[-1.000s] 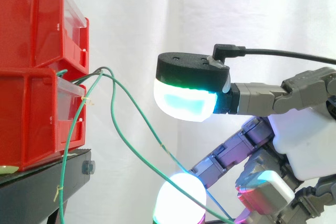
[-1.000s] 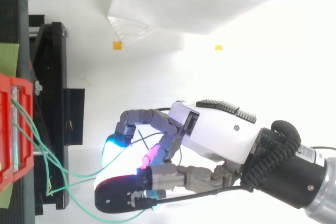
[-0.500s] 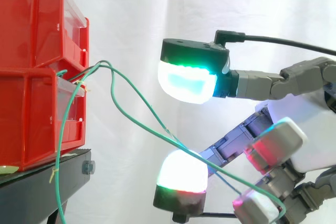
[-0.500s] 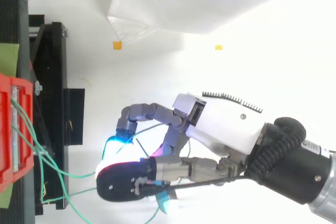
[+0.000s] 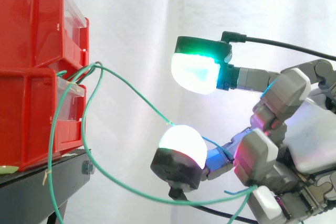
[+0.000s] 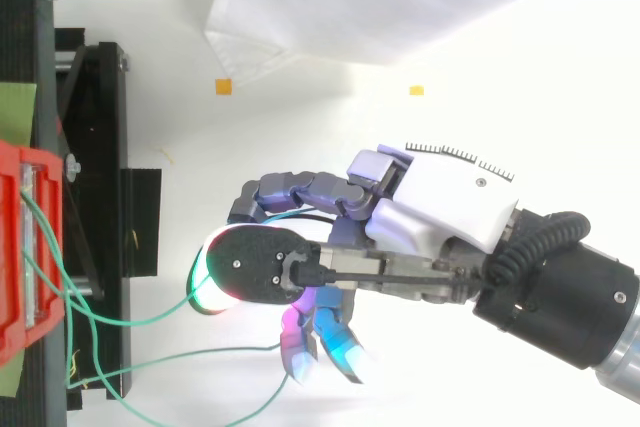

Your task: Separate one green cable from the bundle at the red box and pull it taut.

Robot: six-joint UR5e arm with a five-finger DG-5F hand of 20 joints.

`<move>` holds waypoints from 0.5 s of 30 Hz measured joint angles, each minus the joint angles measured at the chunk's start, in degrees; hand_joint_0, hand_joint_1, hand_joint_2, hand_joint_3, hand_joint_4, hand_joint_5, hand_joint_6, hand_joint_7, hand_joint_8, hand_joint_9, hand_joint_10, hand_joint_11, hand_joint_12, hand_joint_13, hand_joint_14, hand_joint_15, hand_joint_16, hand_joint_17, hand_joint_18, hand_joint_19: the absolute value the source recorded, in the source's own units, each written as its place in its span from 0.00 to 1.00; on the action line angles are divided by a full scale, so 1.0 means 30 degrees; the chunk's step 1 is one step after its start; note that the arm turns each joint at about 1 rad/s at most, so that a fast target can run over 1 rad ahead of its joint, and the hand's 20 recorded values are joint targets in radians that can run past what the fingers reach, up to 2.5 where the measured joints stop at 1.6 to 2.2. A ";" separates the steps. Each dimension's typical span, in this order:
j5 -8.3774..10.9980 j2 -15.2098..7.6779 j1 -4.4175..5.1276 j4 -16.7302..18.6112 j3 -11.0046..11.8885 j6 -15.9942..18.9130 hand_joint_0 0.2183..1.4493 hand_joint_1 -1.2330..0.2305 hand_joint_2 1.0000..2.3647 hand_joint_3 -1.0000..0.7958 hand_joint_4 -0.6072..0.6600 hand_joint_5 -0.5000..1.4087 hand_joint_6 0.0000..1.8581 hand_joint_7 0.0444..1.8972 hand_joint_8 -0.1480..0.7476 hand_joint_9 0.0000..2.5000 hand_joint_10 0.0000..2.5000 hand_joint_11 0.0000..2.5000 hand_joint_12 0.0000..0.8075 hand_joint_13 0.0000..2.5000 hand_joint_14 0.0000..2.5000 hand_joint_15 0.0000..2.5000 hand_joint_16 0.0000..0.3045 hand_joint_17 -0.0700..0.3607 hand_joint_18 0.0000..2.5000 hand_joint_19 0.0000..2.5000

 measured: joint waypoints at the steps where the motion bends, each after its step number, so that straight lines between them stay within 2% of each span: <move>1: -0.0038 0.0001 -0.0005 -0.0011 0.0001 0.0409 0.26 0.36 0.00 0.28 0.59 0.31 0.27 0.74 0.47 0.76 0.01 0.34 0.45 0.57 0.01 0.35 0.18 0.45 0.41 0.32; 2: -0.0060 0.0001 -0.0005 -0.0017 0.0002 0.0641 0.28 0.32 0.00 0.28 0.56 0.31 0.27 0.76 0.48 0.76 0.01 0.35 0.44 0.57 0.01 0.35 0.18 0.44 0.41 0.32; 4: -0.0089 0.0001 -0.0007 -0.0024 -0.0001 0.0931 0.28 0.28 0.00 0.28 0.56 0.30 0.33 0.64 0.49 0.74 0.01 0.36 0.45 0.57 0.01 0.36 0.18 0.44 0.40 0.32; 8: -0.0110 0.0000 -0.0011 -0.0012 -0.0004 0.1146 0.21 0.26 0.00 0.28 0.56 0.28 0.40 0.57 0.52 0.73 0.01 0.35 0.49 0.57 0.01 0.35 0.19 0.47 0.42 0.30; 12: -0.0114 0.0000 0.0004 -0.0004 -0.0009 0.1180 0.15 0.34 0.00 0.28 0.56 0.28 0.40 0.54 0.53 0.74 0.01 0.34 0.53 0.58 0.01 0.34 0.22 0.52 0.45 0.29; 15: -0.0114 0.0000 0.0028 0.0011 -0.0011 0.1225 0.13 0.42 0.00 0.28 0.60 0.29 0.35 0.60 0.52 0.74 0.01 0.33 0.54 0.59 0.01 0.33 0.24 0.54 0.47 0.28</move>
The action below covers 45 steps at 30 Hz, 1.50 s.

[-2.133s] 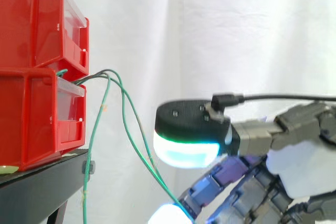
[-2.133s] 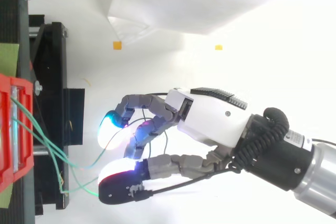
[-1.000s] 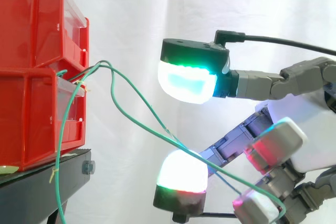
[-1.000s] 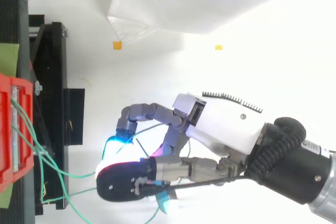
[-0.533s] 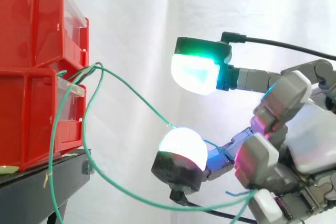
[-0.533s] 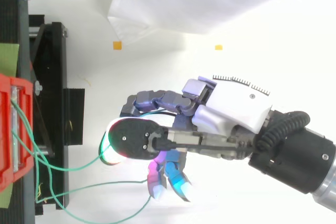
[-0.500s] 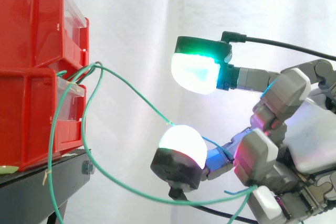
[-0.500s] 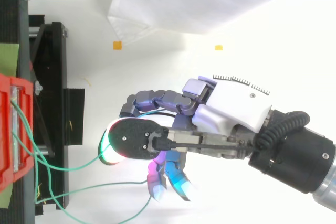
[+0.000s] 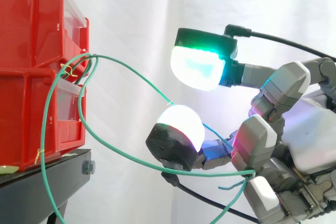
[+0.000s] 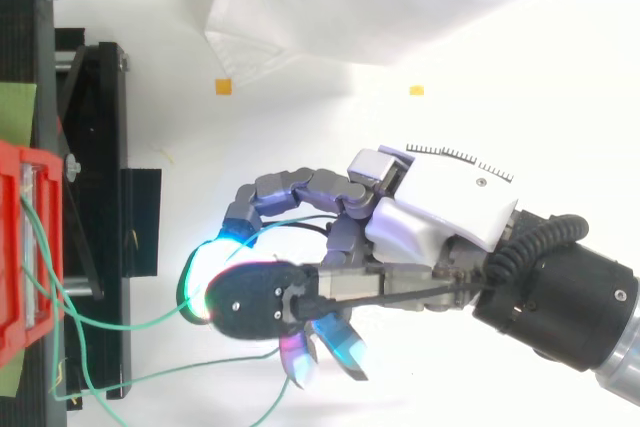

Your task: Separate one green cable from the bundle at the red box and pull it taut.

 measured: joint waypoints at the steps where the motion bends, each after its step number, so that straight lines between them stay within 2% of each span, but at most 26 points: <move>1: 0.0000 0.0000 0.0005 -0.0006 0.0000 0.0037 0.12 0.45 0.00 0.28 0.61 0.29 0.33 0.65 0.52 0.73 0.01 0.32 0.55 0.59 0.01 0.33 0.25 0.56 0.47 0.27; 4: -0.0001 0.0003 0.0027 -0.0048 -0.0006 0.0488 0.12 0.44 0.00 0.28 0.66 0.29 0.27 0.76 0.54 0.69 0.01 0.32 0.57 0.56 0.01 0.34 0.25 0.56 0.46 0.28; 6: -0.0020 0.0001 0.0037 -0.0145 -0.0016 0.1002 0.13 0.42 0.00 0.28 0.66 0.28 0.27 0.77 0.55 0.68 0.01 0.33 0.56 0.56 0.01 0.33 0.25 0.56 0.45 0.28; 11: -0.0214 -0.0011 0.0095 -0.0520 -0.0100 0.2265 0.15 0.36 0.00 0.28 0.65 0.28 0.29 0.75 0.55 0.67 0.01 0.33 0.55 0.55 0.01 0.34 0.24 0.54 0.44 0.28; 13: -0.0227 -0.0018 0.0129 -0.0708 -0.0288 0.2377 0.17 0.31 0.00 0.28 0.64 0.27 0.30 0.73 0.54 0.66 0.01 0.34 0.52 0.54 0.01 0.34 0.23 0.52 0.42 0.29; 17: -0.0124 -0.0005 0.0163 -0.1059 -0.1129 0.2164 0.19 0.27 0.00 0.28 0.62 0.27 0.35 0.65 0.54 0.66 0.01 0.35 0.51 0.54 0.01 0.35 0.22 0.51 0.41 0.30; 21: 0.0256 -0.0006 0.0189 -0.1123 -0.1899 0.1188 0.20 0.25 0.00 0.28 0.61 0.26 0.37 0.63 0.54 0.66 0.01 0.36 0.50 0.54 0.01 0.35 0.21 0.50 0.41 0.30; 26: 0.1636 -0.0002 0.0172 -0.1129 -0.2246 -0.1142 0.21 0.24 0.00 0.28 0.64 0.26 0.34 0.66 0.54 0.66 0.01 0.36 0.50 0.54 0.01 0.35 0.21 0.49 0.40 0.30; 29: 0.2221 -0.0003 0.0108 -0.1150 -0.2278 -0.2658 0.21 0.25 0.00 0.28 0.64 0.26 0.34 0.66 0.54 0.65 0.01 0.36 0.50 0.54 0.01 0.36 0.21 0.49 0.40 0.30; 33: 0.2411 -0.0001 0.0036 -0.1204 -0.2282 -0.4394 0.21 0.25 0.00 0.28 0.63 0.26 0.34 0.64 0.54 0.66 0.01 0.36 0.49 0.54 0.01 0.36 0.21 0.49 0.40 0.30; 39: 0.2657 0.0000 0.0005 -0.1224 -0.2288 -0.6072 0.19 0.26 0.00 0.28 0.58 0.27 0.39 0.54 0.54 0.72 0.01 0.37 0.50 0.57 0.01 0.36 0.21 0.49 0.43 0.30; 43: 0.2783 0.0005 0.0016 -0.1183 -0.2227 -0.6438 0.20 0.25 0.00 0.28 0.54 0.28 0.41 0.50 0.53 0.75 0.01 0.39 0.49 0.60 0.01 0.36 0.20 0.49 0.45 0.30; 45: 0.2816 0.0003 0.0051 -0.1148 -0.2089 -0.6490 0.20 0.27 0.00 0.28 0.55 0.28 0.40 0.52 0.52 0.75 0.01 0.38 0.48 0.60 0.01 0.36 0.20 0.49 0.45 0.30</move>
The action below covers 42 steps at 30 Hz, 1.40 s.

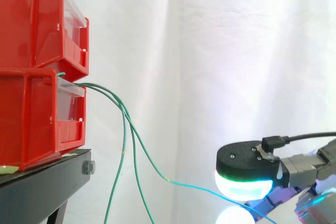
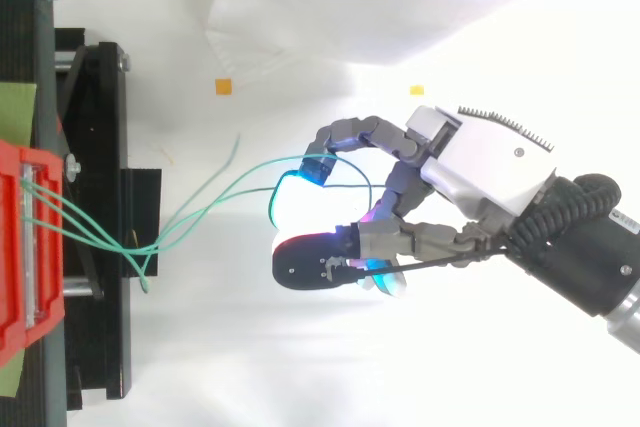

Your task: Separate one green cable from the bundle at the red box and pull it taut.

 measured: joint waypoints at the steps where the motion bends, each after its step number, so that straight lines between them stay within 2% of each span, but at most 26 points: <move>1: 0.0001 0.0000 0.0017 0.0007 0.0065 -0.0008 0.20 0.28 0.00 0.28 0.54 0.28 0.39 0.52 0.52 0.75 0.01 0.38 0.48 0.60 0.01 0.36 0.20 0.49 0.45 0.30; 6: -0.0047 0.0000 0.0108 0.0036 0.0499 -0.0069 0.22 0.31 0.00 0.28 0.52 0.28 0.39 0.52 0.50 0.76 0.01 0.38 0.46 0.61 0.01 0.37 0.19 0.47 0.45 0.31; 7: -0.0057 0.0003 0.0116 0.0044 0.0594 -0.0077 0.28 0.27 0.00 0.28 0.50 0.28 0.40 0.50 0.49 0.76 0.01 0.39 0.43 0.61 0.01 0.38 0.17 0.44 0.44 0.32; 10: -0.0093 -0.0001 0.0175 0.0040 0.1162 -0.0159 0.35 0.23 0.00 0.31 0.50 0.28 0.41 0.47 0.47 0.79 0.01 0.41 0.40 0.62 0.01 0.40 0.16 0.41 0.45 0.32; 14: -0.0114 0.0007 0.0290 0.0063 0.1616 -0.0556 0.37 0.20 0.01 0.37 0.53 0.28 0.41 0.48 0.47 0.79 0.01 0.41 0.39 0.63 0.01 0.40 0.16 0.41 0.45 0.32; 15: -0.0116 0.0006 0.0315 0.0071 0.1654 -0.0654 0.37 0.20 0.01 0.38 0.56 0.29 0.37 0.57 0.47 0.79 0.01 0.42 0.39 0.63 0.01 0.40 0.16 0.41 0.45 0.31; 16: -0.0118 0.0002 0.0343 0.0081 0.1680 -0.0747 0.36 0.20 0.01 0.39 0.59 0.28 0.36 0.62 0.48 0.77 0.01 0.41 0.40 0.61 0.01 0.40 0.16 0.41 0.44 0.31; 18: -0.0120 0.0001 0.0421 0.0145 0.1701 -0.0911 0.34 0.20 0.01 0.42 0.60 0.26 0.36 0.62 0.49 0.70 0.01 0.40 0.40 0.58 0.01 0.40 0.16 0.42 0.43 0.31; 20: -0.0121 0.0001 0.0455 0.0197 0.1702 -0.0967 0.33 0.21 0.01 0.45 0.63 0.25 0.33 0.67 0.50 0.67 0.01 0.40 0.42 0.57 0.01 0.40 0.17 0.44 0.42 0.31; 21: -0.0121 0.0000 0.0468 0.0221 0.1701 -0.0983 0.32 0.24 0.01 0.47 0.67 0.26 0.29 0.75 0.51 0.66 0.01 0.38 0.45 0.57 0.01 0.39 0.19 0.47 0.44 0.30; 22: -0.0120 0.0000 0.0477 0.0241 0.1701 -0.0993 0.31 0.25 0.01 0.50 0.73 0.25 0.27 0.72 0.52 0.66 0.01 0.38 0.47 0.57 0.01 0.39 0.20 0.49 0.45 0.30; 24: -0.0121 -0.0001 0.0486 0.0270 0.1710 -0.1006 0.33 0.26 0.01 0.53 0.76 0.25 0.27 0.67 0.53 0.66 0.01 0.37 0.49 0.57 0.01 0.38 0.22 0.51 0.46 0.28; 26: -0.0121 -0.0001 0.0488 0.0278 0.1710 -0.1011 0.31 0.26 0.01 0.46 0.73 0.25 0.27 0.68 0.53 0.65 0.01 0.38 0.47 0.56 0.01 0.38 0.21 0.50 0.44 0.29; 27: -0.0121 -0.0002 0.0489 0.0282 0.1709 -0.1012 0.26 0.27 0.01 0.35 0.67 0.25 0.27 0.75 0.50 0.63 0.01 0.40 0.43 0.54 0.01 0.40 0.19 0.46 0.40 0.32; 28: -0.0121 -0.0002 0.0490 0.0283 0.1709 -0.1013 0.23 0.27 0.00 0.28 0.65 0.26 0.28 0.74 0.52 0.64 0.01 0.40 0.45 0.54 0.01 0.39 0.20 0.48 0.41 0.31; 30: -0.0121 -0.0003 0.0492 0.0290 0.1708 -0.1013 0.22 0.26 0.00 0.28 0.64 0.26 0.31 0.69 0.52 0.65 0.01 0.39 0.46 0.55 0.01 0.39 0.20 0.49 0.42 0.30; 31: -0.0121 -0.0003 0.0493 0.0297 0.1708 -0.1014 0.20 0.26 0.00 0.28 0.63 0.26 0.34 0.63 0.53 0.66 0.01 0.39 0.47 0.55 0.01 0.39 0.21 0.49 0.42 0.30; 35: -0.0064 -0.0003 0.0494 0.0404 0.1706 -0.1040 0.19 0.24 0.00 0.28 0.60 0.25 0.39 0.57 0.53 0.68 0.01 0.39 0.48 0.56 0.01 0.38 0.21 0.50 0.43 0.30; 36: -0.0055 -0.0003 0.0494 0.0430 0.1707 -0.1047 0.19 0.21 0.00 0.28 0.57 0.25 0.43 0.54 0.53 0.70 0.01 0.41 0.47 0.57 0.01 0.39 0.21 0.49 0.43 0.30; 40: -0.0050 -0.0003 0.0494 0.0501 0.1705 -0.1065 0.23 0.18 0.00 0.28 0.52 0.26 0.46 0.59 0.52 0.73 0.01 0.42 0.45 0.58 0.01 0.39 0.20 0.47 0.43 0.30; 41: -0.0062 -0.0003 0.0494 0.0510 0.1703 -0.1065 0.25 0.18 0.00 0.28 0.53 0.25 0.45 0.58 0.50 0.72 0.01 0.43 0.43 0.58 0.01 0.40 0.19 0.46 0.43 0.30; 42: -0.0073 -0.0003 0.0496 0.0512 0.1700 -0.1067 0.25 0.17 0.00 0.28 0.56 0.25 0.39 0.62 0.49 0.69 0.01 0.41 0.43 0.57 0.01 0.40 0.19 0.47 0.43 0.30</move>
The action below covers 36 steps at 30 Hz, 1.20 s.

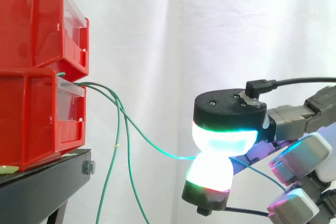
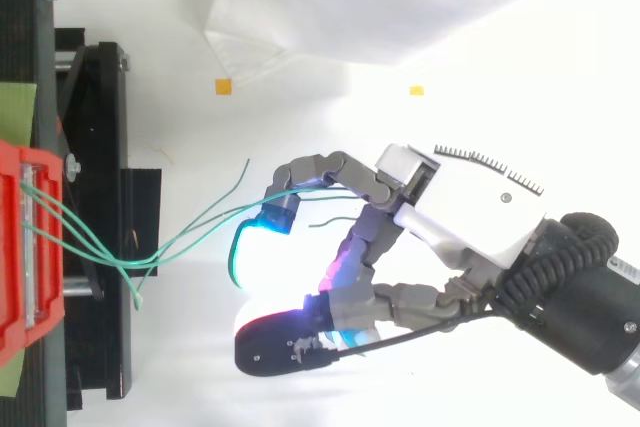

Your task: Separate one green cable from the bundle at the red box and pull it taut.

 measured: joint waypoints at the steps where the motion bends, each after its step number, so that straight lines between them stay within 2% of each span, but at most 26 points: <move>1: -0.0012 0.0000 0.0004 0.0003 -0.0001 -0.0001 0.25 0.18 0.00 0.28 0.58 0.25 0.35 0.67 0.50 0.69 0.01 0.41 0.43 0.57 0.01 0.40 0.19 0.47 0.43 0.30; 2: -0.0025 -0.0001 0.0012 0.0008 -0.0007 -0.0003 0.25 0.21 0.00 0.28 0.60 0.24 0.27 0.70 0.50 0.65 0.01 0.40 0.43 0.56 0.01 0.39 0.20 0.49 0.43 0.30; 3: -0.0033 0.0000 0.0023 0.0025 -0.0004 -0.0003 0.24 0.22 0.00 0.28 0.63 0.22 0.27 0.58 0.50 0.62 0.01 0.39 0.45 0.55 0.01 0.39 0.22 0.51 0.45 0.29; 5: -0.0027 0.0001 0.0087 0.0139 0.0037 -0.0032 0.23 0.23 0.00 0.28 0.65 0.20 0.27 0.50 0.50 0.60 0.01 0.39 0.46 0.55 0.01 0.39 0.23 0.53 0.46 0.29; 6: -0.0023 0.0006 0.0136 0.0229 0.0086 -0.0073 0.20 0.25 0.00 0.28 0.66 0.19 0.27 0.46 0.52 0.59 0.01 0.40 0.48 0.55 0.01 0.39 0.26 0.58 0.49 0.28; 7: -0.0026 0.0011 0.0187 0.0314 0.0144 -0.0124 0.17 0.27 0.00 0.28 0.66 0.18 0.27 0.45 0.54 0.56 0.01 0.39 0.51 0.55 0.01 0.39 0.29 0.62 0.52 0.26; 11: -0.0030 0.0016 0.0358 0.0606 0.0423 -0.0187 0.15 0.32 0.00 0.28 0.66 0.17 0.27 0.42 0.55 0.50 0.01 0.38 0.55 0.50 0.01 0.38 0.32 0.67 0.56 0.24; 12: -0.0033 0.0020 0.0381 0.0683 0.0476 -0.0116 0.15 0.32 0.00 0.28 0.65 0.17 0.27 0.41 0.57 0.48 0.01 0.38 0.57 0.49 0.01 0.38 0.33 0.68 0.59 0.25; 13: -0.0036 0.0023 0.0405 0.0791 0.0525 -0.0003 0.15 0.32 0.00 0.28 0.65 0.16 0.27 0.40 0.57 0.52 0.01 0.44 0.57 0.52 0.01 0.41 0.33 0.68 0.64 0.27; 14: -0.0039 0.0024 0.0436 0.0942 0.0580 0.0162 0.15 0.32 0.00 0.28 0.65 0.16 0.27 0.40 0.58 0.54 0.01 0.49 0.56 0.54 0.01 0.44 0.32 0.68 0.64 0.29; 15: -0.0037 0.0024 0.0456 0.1040 0.0611 0.0270 0.15 0.32 0.00 0.28 0.65 0.16 0.27 0.40 0.59 0.63 0.01 0.67 0.54 0.63 0.00 0.61 0.31 0.66 0.65 0.34; 16: -0.0026 0.0028 0.0476 0.1137 0.0638 0.0372 0.15 0.32 0.00 0.28 0.66 0.16 0.27 0.39 0.57 0.65 0.22 0.65 0.54 0.61 0.35 0.54 0.30 0.64 0.66 0.40; 17: -0.0007 0.0041 0.0505 0.1245 0.0664 0.0490 0.15 0.32 0.00 0.28 0.66 0.16 0.27 0.39 0.57 0.64 0.35 0.62 0.53 0.60 0.48 0.50 0.30 0.63 0.66 0.42; 18: -0.0005 0.0049 0.0527 0.1309 0.0678 0.0564 0.15 0.32 0.00 0.28 0.67 0.16 0.27 0.39 0.56 0.63 0.55 0.58 0.54 0.57 0.75 0.44 0.29 0.63 0.75 0.52; 19: -0.0005 0.0052 0.0550 0.1358 0.0688 0.0617 0.16 0.32 0.00 0.28 0.68 0.17 0.27 0.40 0.55 0.61 0.74 0.54 0.58 0.54 0.95 0.41 0.29 0.62 0.84 0.46; 20: -0.0007 0.0052 0.0582 0.1404 0.0695 0.0663 0.16 0.32 0.00 0.28 0.68 0.17 0.27 0.40 0.55 0.60 0.77 0.53 0.58 0.54 0.98 0.40 0.87 0.63 0.84 0.34; 22: -0.0012 0.0052 0.0631 0.1444 0.0698 0.0700 0.16 0.32 0.00 0.28 0.69 0.17 0.27 0.40 0.56 0.58 1.00 0.52 0.65 0.53 1.00 0.42 0.87 0.63 0.83 0.06; 25: -0.0017 0.0054 0.0698 0.1466 0.0717 0.0728 0.16 0.31 0.00 0.28 0.70 0.17 0.27 0.41 0.58 0.57 1.00 0.53 0.68 0.54 1.00 0.44 0.85 0.61 0.82 0.03; 27: -0.0030 0.0055 0.0734 0.1464 0.0722 0.0740 0.16 0.31 0.00 0.28 0.71 0.17 0.27 0.41 0.57 0.56 1.00 0.55 0.66 0.54 1.00 0.49 0.81 0.59 0.81 0.05; 28: -0.0036 0.0055 0.0739 0.1462 0.0723 0.0743 0.16 0.31 0.00 0.28 0.71 0.18 0.27 0.41 0.57 0.56 1.00 0.59 0.62 0.52 1.00 0.51 0.79 0.58 0.78 0.05; 29: -0.0049 0.0057 0.0750 0.1457 0.0727 0.0747 0.16 0.31 0.00 0.28 0.71 0.18 0.27 0.41 0.57 0.56 1.00 0.62 0.60 0.52 1.00 0.53 0.26 0.57 0.77 0.05; 30: -0.0063 0.0058 0.0759 0.1453 0.0729 0.0751 0.16 0.30 0.00 0.28 0.71 0.18 0.27 0.41 0.57 0.55 1.00 0.63 0.58 0.51 1.00 0.54 0.25 0.56 0.71 0.05; 32: -0.0084 0.0055 0.0769 0.1449 0.0732 0.0754 0.16 0.29 0.00 0.28 0.71 0.18 0.27 0.41 0.56 0.53 1.00 0.64 0.54 0.50 1.00 0.54 0.25 0.56 0.59 0.12; 34: -0.0095 0.0058 0.0771 0.1447 0.0735 0.0738 0.17 0.27 0.00 0.28 0.71 0.19 0.27 0.41 0.55 0.54 1.00 0.61 0.53 0.51 1.00 0.55 0.28 0.61 0.60 0.31; 35: -0.0097 0.0056 0.0781 0.1446 0.0736 0.0717 0.17 0.27 0.00 0.28 0.71 0.19 0.27 0.42 0.55 0.54 1.00 0.63 0.54 0.51 1.00 0.54 0.30 0.63 0.61 0.40; 36: -0.0095 0.0051 0.0795 0.1445 0.0735 0.0698 0.18 0.26 0.00 0.28 0.70 0.19 0.27 0.42 0.59 0.49 1.00 0.59 0.56 0.46 1.00 0.54 0.33 0.68 0.62 0.49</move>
